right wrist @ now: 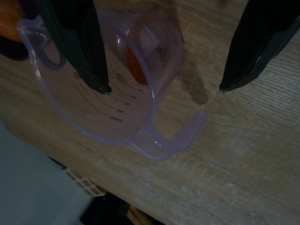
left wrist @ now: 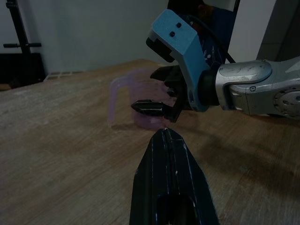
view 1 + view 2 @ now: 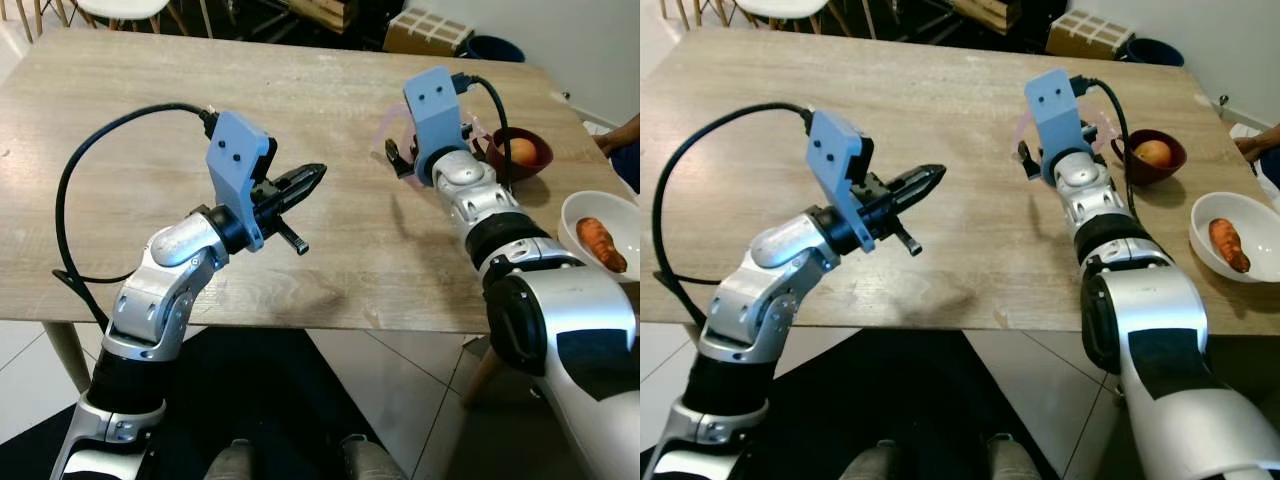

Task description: Restocking fridge

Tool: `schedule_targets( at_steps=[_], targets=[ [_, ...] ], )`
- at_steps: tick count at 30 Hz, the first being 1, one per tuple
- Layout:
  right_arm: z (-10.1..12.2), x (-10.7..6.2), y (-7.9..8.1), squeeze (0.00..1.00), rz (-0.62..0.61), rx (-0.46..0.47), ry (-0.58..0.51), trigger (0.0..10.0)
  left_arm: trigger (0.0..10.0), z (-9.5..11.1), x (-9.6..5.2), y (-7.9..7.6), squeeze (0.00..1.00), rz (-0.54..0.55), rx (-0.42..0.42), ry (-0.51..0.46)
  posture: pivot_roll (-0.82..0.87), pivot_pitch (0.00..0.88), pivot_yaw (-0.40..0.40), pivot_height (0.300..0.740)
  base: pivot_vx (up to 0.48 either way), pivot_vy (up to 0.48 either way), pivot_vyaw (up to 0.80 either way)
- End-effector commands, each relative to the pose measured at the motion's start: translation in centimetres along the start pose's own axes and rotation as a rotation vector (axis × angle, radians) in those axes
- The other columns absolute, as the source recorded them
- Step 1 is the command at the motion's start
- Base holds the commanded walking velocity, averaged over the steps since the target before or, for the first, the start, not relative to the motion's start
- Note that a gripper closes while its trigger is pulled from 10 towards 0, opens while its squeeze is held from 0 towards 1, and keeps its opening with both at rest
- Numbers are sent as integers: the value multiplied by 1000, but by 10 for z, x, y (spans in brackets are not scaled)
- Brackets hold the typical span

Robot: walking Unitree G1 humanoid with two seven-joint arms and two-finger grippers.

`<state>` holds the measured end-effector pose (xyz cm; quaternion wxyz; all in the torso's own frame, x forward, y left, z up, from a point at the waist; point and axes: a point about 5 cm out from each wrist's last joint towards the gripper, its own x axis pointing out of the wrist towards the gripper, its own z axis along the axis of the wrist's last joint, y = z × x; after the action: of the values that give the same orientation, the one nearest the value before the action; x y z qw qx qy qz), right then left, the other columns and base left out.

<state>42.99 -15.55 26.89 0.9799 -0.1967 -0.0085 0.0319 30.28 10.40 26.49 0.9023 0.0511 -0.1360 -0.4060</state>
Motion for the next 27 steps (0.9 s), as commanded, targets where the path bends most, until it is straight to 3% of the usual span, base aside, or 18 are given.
schedule_targets(
  at_steps=[1,15,24,25,26,27],
  targets=[
    [-5,-1,-4,0,-19,1,28,10000,10000,-2,-3,-5,0,-12,-24,3,161,302,-94,707,0,0,0],
    [-7,-1,-8,0,-64,4,60,10000,10000,-1,-3,-4,0,-14,-24,14,162,304,-98,707,0,0,0],
    [-5,-1,-6,0,4,-41,67,9804,10000,0,-3,-3,0,-20,-18,21,162,295,-93,707,0,0,0],
    [-4,0,-6,0,17,-55,65,4235,10000,0,-3,-3,0,-20,-16,21,162,293,-94,707,0,0,0],
    [-3,0,-5,0,24,-65,63,1843,10000,0,-3,-3,0,-21,-15,21,162,293,-94,707,0,0,0],
    [-3,0,-5,0,24,-65,63,1843,10000,0,-3,-3,0,-21,-15,21,162,293,-94,707,0,0,0]
  ],
)
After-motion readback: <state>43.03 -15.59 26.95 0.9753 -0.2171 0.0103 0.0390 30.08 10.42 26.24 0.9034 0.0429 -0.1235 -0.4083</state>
